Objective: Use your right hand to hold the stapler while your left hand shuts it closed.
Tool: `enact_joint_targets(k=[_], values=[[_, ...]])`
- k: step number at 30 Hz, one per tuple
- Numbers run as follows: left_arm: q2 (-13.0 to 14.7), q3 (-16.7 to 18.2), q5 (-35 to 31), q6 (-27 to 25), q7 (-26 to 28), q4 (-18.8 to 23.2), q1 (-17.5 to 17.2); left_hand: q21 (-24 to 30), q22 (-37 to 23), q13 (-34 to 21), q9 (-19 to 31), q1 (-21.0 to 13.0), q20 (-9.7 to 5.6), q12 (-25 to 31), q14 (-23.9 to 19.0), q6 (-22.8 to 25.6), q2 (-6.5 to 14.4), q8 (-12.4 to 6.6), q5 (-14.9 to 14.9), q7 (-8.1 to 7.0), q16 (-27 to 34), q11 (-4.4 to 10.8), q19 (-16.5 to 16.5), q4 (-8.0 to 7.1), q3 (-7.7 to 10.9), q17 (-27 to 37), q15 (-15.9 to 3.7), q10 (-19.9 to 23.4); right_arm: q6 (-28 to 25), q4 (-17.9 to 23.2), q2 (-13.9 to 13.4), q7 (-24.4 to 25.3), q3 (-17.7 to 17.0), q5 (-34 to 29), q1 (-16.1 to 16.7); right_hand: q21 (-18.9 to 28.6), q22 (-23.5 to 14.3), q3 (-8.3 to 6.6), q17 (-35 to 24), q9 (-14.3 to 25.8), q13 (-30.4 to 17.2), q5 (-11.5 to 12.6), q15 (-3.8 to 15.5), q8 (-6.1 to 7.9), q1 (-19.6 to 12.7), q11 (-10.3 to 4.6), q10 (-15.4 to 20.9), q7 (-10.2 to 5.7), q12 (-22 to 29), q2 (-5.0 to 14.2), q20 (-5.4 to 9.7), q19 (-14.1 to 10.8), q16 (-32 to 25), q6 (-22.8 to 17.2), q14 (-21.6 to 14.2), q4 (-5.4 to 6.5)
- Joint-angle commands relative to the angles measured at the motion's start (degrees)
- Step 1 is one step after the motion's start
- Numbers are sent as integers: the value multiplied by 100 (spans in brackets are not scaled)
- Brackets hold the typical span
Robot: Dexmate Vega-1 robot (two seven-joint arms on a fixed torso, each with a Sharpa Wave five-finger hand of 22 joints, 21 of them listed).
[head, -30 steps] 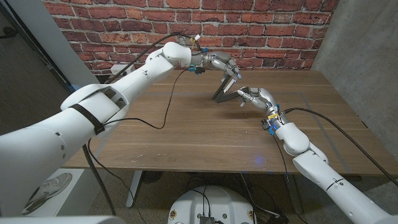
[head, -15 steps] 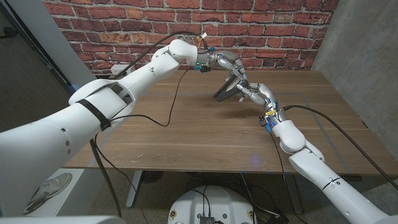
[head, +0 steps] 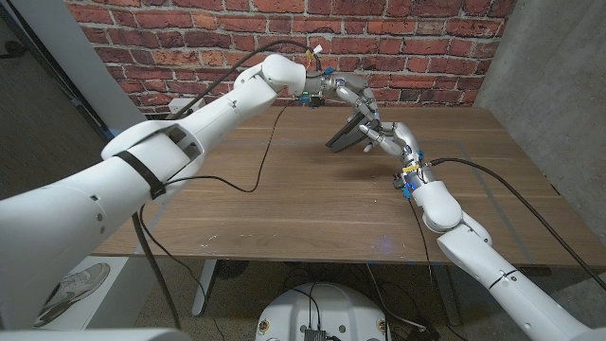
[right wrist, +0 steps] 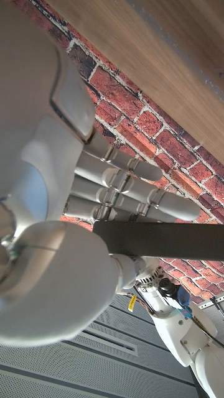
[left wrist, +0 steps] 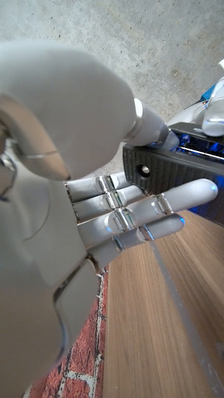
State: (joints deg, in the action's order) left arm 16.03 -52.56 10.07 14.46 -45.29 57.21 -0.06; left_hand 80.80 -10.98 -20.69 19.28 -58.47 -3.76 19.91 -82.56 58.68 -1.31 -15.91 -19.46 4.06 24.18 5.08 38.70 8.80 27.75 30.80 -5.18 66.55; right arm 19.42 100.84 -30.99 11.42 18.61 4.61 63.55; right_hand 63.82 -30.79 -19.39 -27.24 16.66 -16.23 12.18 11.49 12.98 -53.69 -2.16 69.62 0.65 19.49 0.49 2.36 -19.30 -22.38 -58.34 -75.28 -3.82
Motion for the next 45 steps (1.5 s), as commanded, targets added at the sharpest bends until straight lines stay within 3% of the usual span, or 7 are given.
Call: enact_joint_targets(k=[1,7,10,13,22,27,45], values=[[318,256,89,-171,553,520,-373,-82,46,128,-89,571,-635,-437,1439,-686,-277,365,205,13,-451,279,-345,-873,301,-306,-759,-375,141,2,-13,42,-21,94,17,65,10,-77,-11,13,-12,-3,148,4,-997,-178,171,-294,-19,964,960,-23,21,-337,87,-41],[255,526,635,32,373,274,-572,-993,97,325,-329,1758,78,-975,3682,-2451,-934,582,203,-276,-1327,-52,-1915,-1482,-493,-529,-355,-2085,150,-32,-16,0,4,105,-36,75,43,-82,-16,18,-23,-9,148,-2,-994,-170,167,-310,-23,962,957,-9,31,-329,81,-36],[204,629,851,81,275,137,-636,-1539,98,438,-477,2095,349,-980,4619,-3423,-934,566,155,-304,-1356,-320,-2501,-1539,-1006,-735,-67,-3058,182,-71,-13,-29,23,111,-69,72,56,-84,-17,18,-25,-10,147,-8,-993,-174,163,-310,-25,960,956,2,36,-315,82,-35],[160,733,1015,153,253,35,-706,-1872,90,495,-554,2274,509,-955,5133,-3833,-913,550,122,-331,-1348,-347,-2919,-1555,-1317,-839,92,-3495,202,-106,-11,-48,40,108,-99,72,68,-87,-18,21,-23,-11,147,-7,-992,-176,164,-319,-29,961,957,9,40,-318,83,-34],[47,845,1171,386,167,-234,-741,-2304,79,572,-654,2452,611,-935,5835,-4593,-856,556,30,-396,-1341,-487,-3314,-1550,-1760,-1010,262,-4158,238,-212,27,-78,77,131,-189,76,106,-97,-22,30,-23,-14,147,-6,-995,-162,157,-317,-41,962,964,30,56,-319,87,-32],[-26,965,1336,582,111,-394,-815,-2816,72,659,-735,2503,822,-963,6812,-5475,-764,565,-87,-546,-1380,-580,-3967,-1540,-2101,-1204,393,-5165,418,-391,82,-154,83,242,-270,71,127,-103,-23,32,-26,-15,146,-13,-993,-172,149,-327,-46,965,963,45,68,-306,96,-27],[225,1448,1784,901,486,138,-1490,-3714,71,841,-823,2708,700,-968,8496,-6832,-610,582,-220,-1077,-1396,-575,-5008,-1614,-2646,-1603,565,-6845,383,-567,211,-93,72,220,-409,109,194,-118,-31,30,-44,-23,146,-25,-994,-175,152,-336,-55,968,973,74,102,-302,104,-17]])
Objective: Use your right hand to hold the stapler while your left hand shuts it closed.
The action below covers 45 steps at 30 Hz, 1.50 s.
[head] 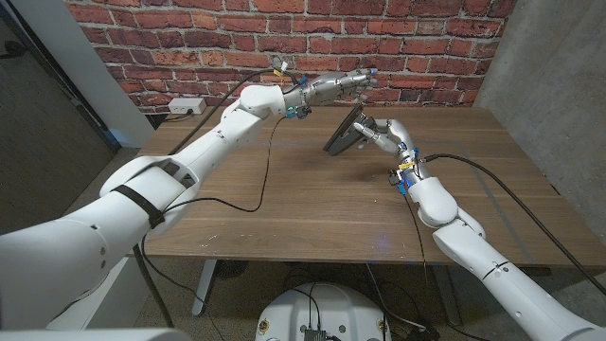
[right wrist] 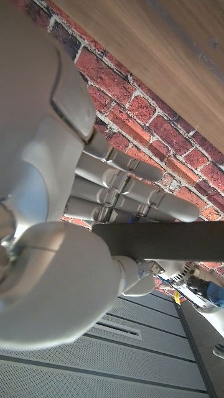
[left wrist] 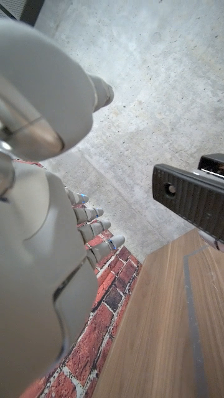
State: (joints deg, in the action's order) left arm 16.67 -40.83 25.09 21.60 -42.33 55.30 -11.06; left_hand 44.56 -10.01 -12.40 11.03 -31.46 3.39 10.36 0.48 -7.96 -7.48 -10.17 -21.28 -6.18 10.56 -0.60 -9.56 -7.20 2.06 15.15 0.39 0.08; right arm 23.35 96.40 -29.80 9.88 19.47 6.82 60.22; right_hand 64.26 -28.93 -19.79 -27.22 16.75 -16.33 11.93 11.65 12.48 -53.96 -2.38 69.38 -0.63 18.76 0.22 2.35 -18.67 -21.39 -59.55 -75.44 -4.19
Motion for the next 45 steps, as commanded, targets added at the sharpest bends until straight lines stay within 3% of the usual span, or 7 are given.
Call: enact_joint_targets(k=[1,7,13,32,45], values=[[193,300,301,187,222,392,-439,-129,-27,19,-1,18,-2,-10,280,-197,15,3,-41,-67,-44,-3,-237,-19,-95,-56,19,-249,-7,-137,103,83,-22,-8,-76,65,17,-81,-34,26,-38,3,127,26,-966,-165,167,-196,15,999,975,18,5,-177,118,23],[375,422,382,146,415,705,-691,-470,-32,83,-21,132,34,-8,873,-601,116,8,-65,-243,-51,34,-714,-65,-252,-202,35,-807,18,-198,169,165,-50,-10,-66,72,40,-84,-38,27,-35,0,126,26,-966,-161,161,-196,5,994,977,35,13,-183,115,24],[501,513,483,147,485,898,-888,-704,-45,112,-27,209,-22,-31,1387,-979,209,21,-88,-276,-62,-4,-1027,-88,-359,-288,108,-1392,43,-213,201,232,-59,-51,-53,91,58,-85,-41,33,-37,-2,126,25,-966,-159,165,-209,2,992,979,44,24,-182,117,26],[1011,875,780,153,825,1635,-1638,-875,-63,126,-32,393,-44,31,1671,-1108,335,-30,-96,-370,-22,60,-1264,-163,-468,-336,66,-1601,-85,90,254,593,-158,-210,59,126,125,-104,-53,30,-56,-2,127,18,-978,-173,159,-228,-8,1000,983,81,48,-187,108,30],[1246,1054,1061,214,619,1760,-1936,-941,-69,132,-35,508,-11,56,1757,-1105,410,-49,-96,-380,-9,52,-1349,-197,-519,-356,44,-1638,-227,169,471,758,-183,-101,79,162,167,-109,-61,24,-58,-4,124,5,-979,-183,168,-242,-17,994,985,100,66,-174,104,33]])
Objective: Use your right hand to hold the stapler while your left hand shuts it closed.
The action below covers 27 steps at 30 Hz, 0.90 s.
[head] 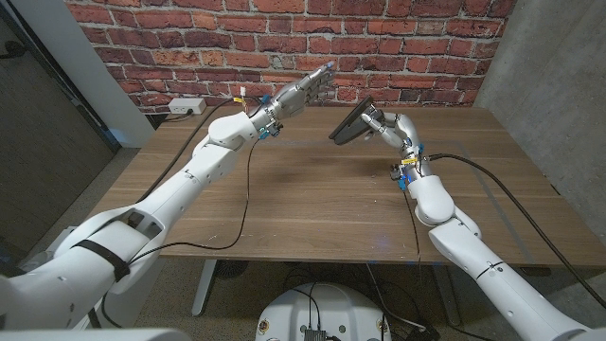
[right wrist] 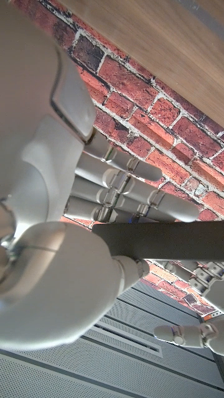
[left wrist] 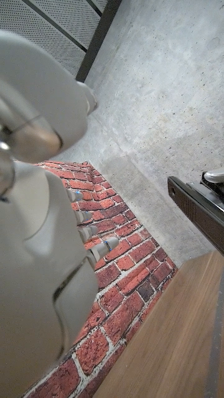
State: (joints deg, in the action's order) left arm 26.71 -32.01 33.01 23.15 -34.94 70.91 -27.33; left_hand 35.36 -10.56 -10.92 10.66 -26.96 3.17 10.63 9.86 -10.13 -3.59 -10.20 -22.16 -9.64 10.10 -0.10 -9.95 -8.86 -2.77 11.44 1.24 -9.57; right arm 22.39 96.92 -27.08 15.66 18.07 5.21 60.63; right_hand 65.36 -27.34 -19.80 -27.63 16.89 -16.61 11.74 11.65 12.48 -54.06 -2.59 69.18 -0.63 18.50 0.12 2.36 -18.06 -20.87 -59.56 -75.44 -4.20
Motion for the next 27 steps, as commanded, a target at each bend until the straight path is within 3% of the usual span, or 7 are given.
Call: enact_joint_targets(k=[1,11,19,27], values=[[270,192,270,85,-121,220,-336,-31,-15,-16,2,66,13,34,818,-884,28,-48,-8,-33,40,-1,-1328,-32,-41,13,-44,-669,-157,131,210,202,-41,39,42,56,10,-110,-21,11,-32,15,125,5,-970,-165,189,-251,8,1005,984,38,16,-173,103,34],[407,361,496,210,-361,199,-488,-39,-18,-14,0,103,11,49,818,-870,60,-58,-9,-29,56,-14,-1310,-35,-63,3,-49,-669,-278,155,444,354,20,34,61,68,41,-120,-24,5,-26,17,128,4,-975,-157,178,-247,-8,1009,988,51,32,-182,110,36],[418,419,578,281,-460,120,-581,-50,-20,-12,-1,126,2,57,824,-860,83,-64,-10,-27,62,-25,-1307,-33,-78,-5,-53,-672,-418,414,419,466,8,-89,189,75,69,-123,-29,0,-25,16,125,-3,-972,-169,188,-251,-11,1005,982,68,40,-174,107,41],[541,445,471,179,-115,562,-860,-80,-21,-10,-3,152,-21,58,858,-867,112,-64,-13,-17,60,-43,-1341,-27,-99,-15,-46,-700,-300,454,297,317,-63,25,239,84,93,-128,-33,3,-31,16,127,-3,-974,-160,192,-257,-12,1004,983,80,48,-172,105,41]])
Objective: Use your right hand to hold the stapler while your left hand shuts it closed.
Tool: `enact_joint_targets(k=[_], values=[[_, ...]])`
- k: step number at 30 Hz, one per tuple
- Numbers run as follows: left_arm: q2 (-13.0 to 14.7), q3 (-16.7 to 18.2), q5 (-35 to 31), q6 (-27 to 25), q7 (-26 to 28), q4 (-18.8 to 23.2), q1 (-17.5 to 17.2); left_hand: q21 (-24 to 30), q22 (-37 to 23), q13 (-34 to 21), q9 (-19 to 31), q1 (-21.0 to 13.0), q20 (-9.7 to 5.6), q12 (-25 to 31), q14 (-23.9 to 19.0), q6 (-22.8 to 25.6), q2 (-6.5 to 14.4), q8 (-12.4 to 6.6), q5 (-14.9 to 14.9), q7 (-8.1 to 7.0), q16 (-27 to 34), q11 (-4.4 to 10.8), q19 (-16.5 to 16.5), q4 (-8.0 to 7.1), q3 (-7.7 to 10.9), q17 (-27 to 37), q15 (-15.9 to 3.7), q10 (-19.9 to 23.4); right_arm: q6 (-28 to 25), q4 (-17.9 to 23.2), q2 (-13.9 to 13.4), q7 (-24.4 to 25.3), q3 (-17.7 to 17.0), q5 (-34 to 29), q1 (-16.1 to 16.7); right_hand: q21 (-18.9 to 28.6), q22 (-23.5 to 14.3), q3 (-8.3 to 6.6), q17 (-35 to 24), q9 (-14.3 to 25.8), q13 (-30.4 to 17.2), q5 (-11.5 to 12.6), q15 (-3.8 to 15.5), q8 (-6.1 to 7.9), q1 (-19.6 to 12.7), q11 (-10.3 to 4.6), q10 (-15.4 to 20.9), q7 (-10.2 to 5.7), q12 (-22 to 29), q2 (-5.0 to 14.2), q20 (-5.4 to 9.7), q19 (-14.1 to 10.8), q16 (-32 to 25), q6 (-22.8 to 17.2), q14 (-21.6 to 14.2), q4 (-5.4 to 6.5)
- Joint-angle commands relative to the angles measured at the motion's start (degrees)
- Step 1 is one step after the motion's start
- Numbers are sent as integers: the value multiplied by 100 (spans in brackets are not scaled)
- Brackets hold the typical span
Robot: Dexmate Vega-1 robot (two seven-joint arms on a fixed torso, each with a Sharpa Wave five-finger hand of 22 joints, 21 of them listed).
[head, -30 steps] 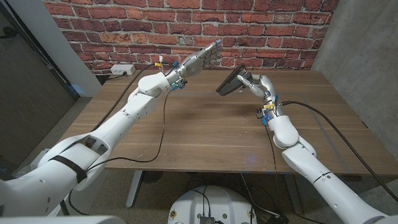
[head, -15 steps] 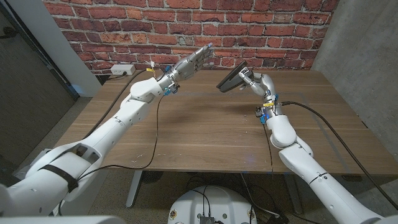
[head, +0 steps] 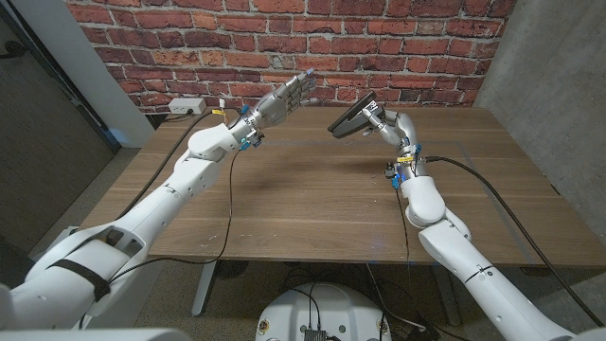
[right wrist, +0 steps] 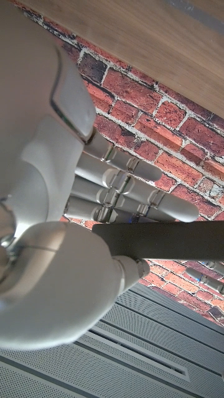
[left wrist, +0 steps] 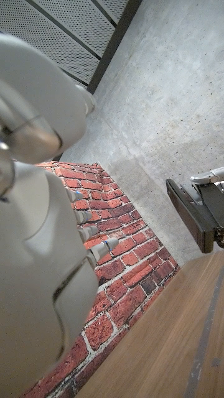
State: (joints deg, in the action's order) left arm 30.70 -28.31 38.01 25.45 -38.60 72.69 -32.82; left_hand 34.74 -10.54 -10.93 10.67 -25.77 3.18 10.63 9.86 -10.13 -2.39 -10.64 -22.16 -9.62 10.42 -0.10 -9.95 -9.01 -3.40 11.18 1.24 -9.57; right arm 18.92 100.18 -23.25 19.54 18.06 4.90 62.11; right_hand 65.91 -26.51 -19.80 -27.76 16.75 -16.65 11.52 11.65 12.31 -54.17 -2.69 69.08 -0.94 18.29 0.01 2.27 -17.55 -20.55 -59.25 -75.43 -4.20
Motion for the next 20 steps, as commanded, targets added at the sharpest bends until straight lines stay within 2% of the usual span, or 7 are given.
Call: enact_joint_targets(k=[1,5,9,10,20], values=[[176,78,-58,-83,319,472,-356,-18,-23,-9,-4,35,-25,58,862,-869,-5,-19,-13,-19,28,-45,-1337,-12,-38,10,-42,-704,73,118,-94,-95,-79,89,90,31,12,-129,-19,16,-28,38,126,15,-965,-146,204,-222,10,1016,995,29,16,-204,104,41],[289,74,-137,-242,550,726,-493,-24,-24,-8,-5,45,-26,57,868,-875,7,-18,-14,-14,30,-54,-1336,-9,-47,6,-42,-722,203,27,-125,-227,-124,223,75,43,24,-129,-21,11,-35,37,127,12,-965,-153,203,-225,10,1011,994,33,22,-208,105,41],[342,62,-192,-288,632,803,-529,-34,-24,-8,-5,52,-27,57,883,-880,18,-17,-15,-6,28,-61,-1345,-6,-54,3,-39,-733,250,-81,-101,-281,-135,283,59,51,35,-130,-23,9,-35,37,126,14,-965,-194,204,-222,7,1012,995,37,26,-215,103,42],[347,67,-176,-284,623,804,-532,-37,-24,-8,-5,53,-29,55,892,-885,21,-15,-15,-4,26,-69,-1350,-5,-56,3,-37,-741,255,-96,-94,-281,-128,267,54,56,41,-133,-25,7,-30,37,126,15,-966,-147,203,-220,2,1015,995,37,28,-221,101,43],[365,66,-27,-252,284,430,-446,-61,-26,-7,-5,75,-55,59,916,-896,53,-16,-19,6,30,-78,-1361,4,-79,-6,-22,-771,262,-69,21,-155,18,103,78,80,73,-136,-31,11,-36,36,127,18,-969,-162,207,-221,-1,1014,996,50,37,-224,94,43]])
